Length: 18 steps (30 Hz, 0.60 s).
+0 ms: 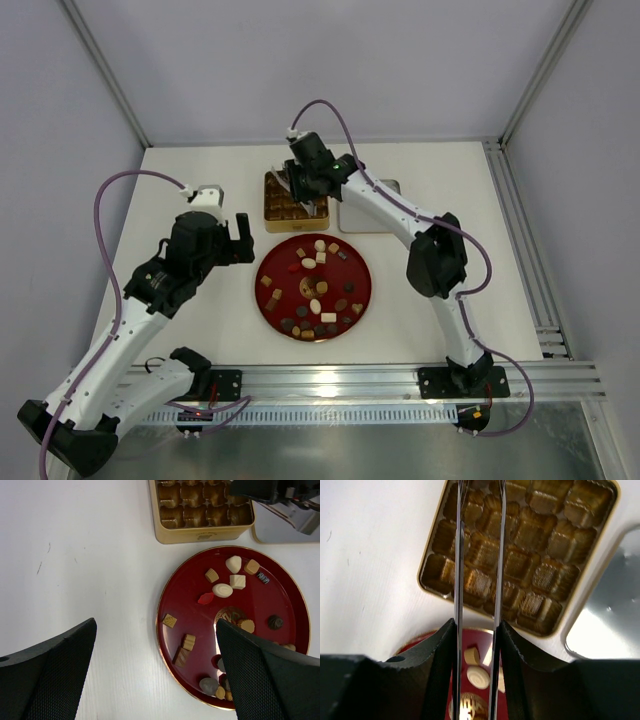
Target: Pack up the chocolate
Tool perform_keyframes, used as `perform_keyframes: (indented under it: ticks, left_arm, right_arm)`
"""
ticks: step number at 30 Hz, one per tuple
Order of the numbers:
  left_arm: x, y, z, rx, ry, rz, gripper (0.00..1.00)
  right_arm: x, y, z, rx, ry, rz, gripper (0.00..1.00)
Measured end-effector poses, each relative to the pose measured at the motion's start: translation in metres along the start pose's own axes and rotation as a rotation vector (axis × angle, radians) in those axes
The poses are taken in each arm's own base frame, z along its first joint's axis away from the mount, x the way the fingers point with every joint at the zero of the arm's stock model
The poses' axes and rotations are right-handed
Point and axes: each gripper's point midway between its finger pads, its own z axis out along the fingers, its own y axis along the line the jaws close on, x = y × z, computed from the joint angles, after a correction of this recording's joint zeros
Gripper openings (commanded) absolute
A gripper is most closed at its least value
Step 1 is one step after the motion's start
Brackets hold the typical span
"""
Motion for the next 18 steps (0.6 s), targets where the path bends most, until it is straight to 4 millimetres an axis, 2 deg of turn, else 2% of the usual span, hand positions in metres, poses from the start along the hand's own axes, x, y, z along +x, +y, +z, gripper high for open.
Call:
perform_keyframes:
  ticks: [4, 8, 11, 14, 18]
  left_arm:
    - [0.000, 0.000, 0.000, 0.000, 0.000, 0.000, 1.00]
    - [0.000, 0.000, 0.000, 0.000, 0.000, 0.000, 1.00]
    - [0.000, 0.000, 0.000, 0.000, 0.000, 0.000, 1.00]
    - [0.000, 0.000, 0.000, 0.000, 0.001, 0.000, 1.00]
    - [0.000, 0.000, 0.000, 0.000, 0.001, 0.000, 1.00]
  right_arm:
    - [0.009, -0.009, -0.040, 0.019, 0.000, -0.007, 0.41]
    - [0.024, -0.017, -0.109, 0.016, -0.031, -0.005, 0.41]
    - [0.040, -0.016, -0.155, -0.010, -0.067, 0.002, 0.41]
    - [0.064, -0.013, -0.186, -0.030, -0.073, 0.001, 0.41]
    - [0.121, -0.010, -0.201, -0.046, 0.014, -0.013, 0.41]
